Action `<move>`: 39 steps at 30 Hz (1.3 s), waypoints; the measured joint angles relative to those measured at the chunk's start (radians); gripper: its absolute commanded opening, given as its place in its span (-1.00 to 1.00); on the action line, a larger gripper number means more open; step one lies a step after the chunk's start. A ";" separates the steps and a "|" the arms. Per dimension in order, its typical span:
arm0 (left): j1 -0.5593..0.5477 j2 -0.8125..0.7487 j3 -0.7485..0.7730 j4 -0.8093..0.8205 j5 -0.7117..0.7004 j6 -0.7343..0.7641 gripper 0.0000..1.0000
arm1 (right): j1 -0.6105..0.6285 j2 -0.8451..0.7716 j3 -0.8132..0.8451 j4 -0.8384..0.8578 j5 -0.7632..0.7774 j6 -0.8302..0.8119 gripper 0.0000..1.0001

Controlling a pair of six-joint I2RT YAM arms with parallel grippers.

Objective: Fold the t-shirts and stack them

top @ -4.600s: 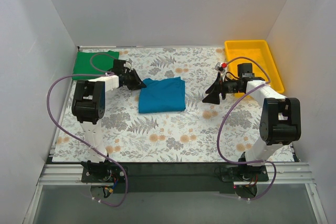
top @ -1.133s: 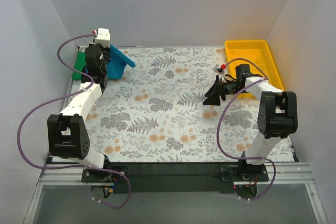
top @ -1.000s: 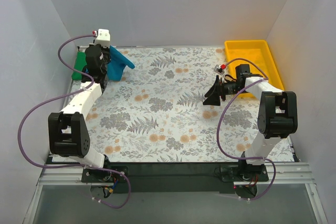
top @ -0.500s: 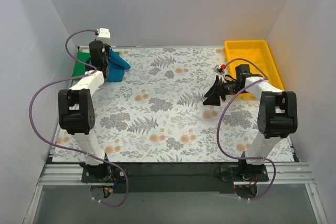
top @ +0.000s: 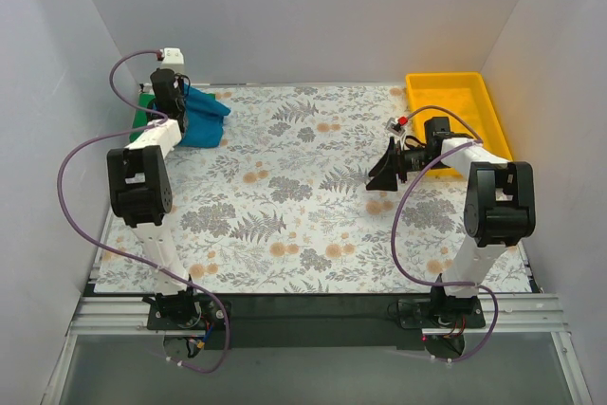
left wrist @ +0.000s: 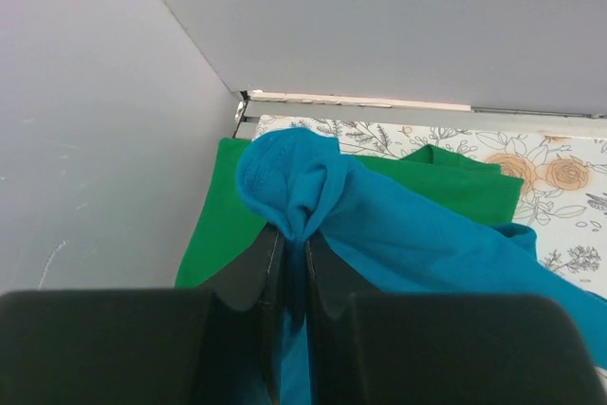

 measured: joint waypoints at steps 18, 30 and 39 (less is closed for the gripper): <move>0.031 0.108 0.134 0.014 -0.055 -0.023 -1.00 | 0.000 0.025 0.005 -0.016 -0.011 -0.011 0.72; 0.063 0.188 0.181 0.018 -0.058 -0.048 -1.00 | 0.000 0.039 0.010 -0.023 -0.029 -0.015 0.71; 0.076 0.306 0.296 0.093 -0.200 -0.112 0.80 | 0.000 0.039 0.011 -0.032 -0.029 -0.017 0.71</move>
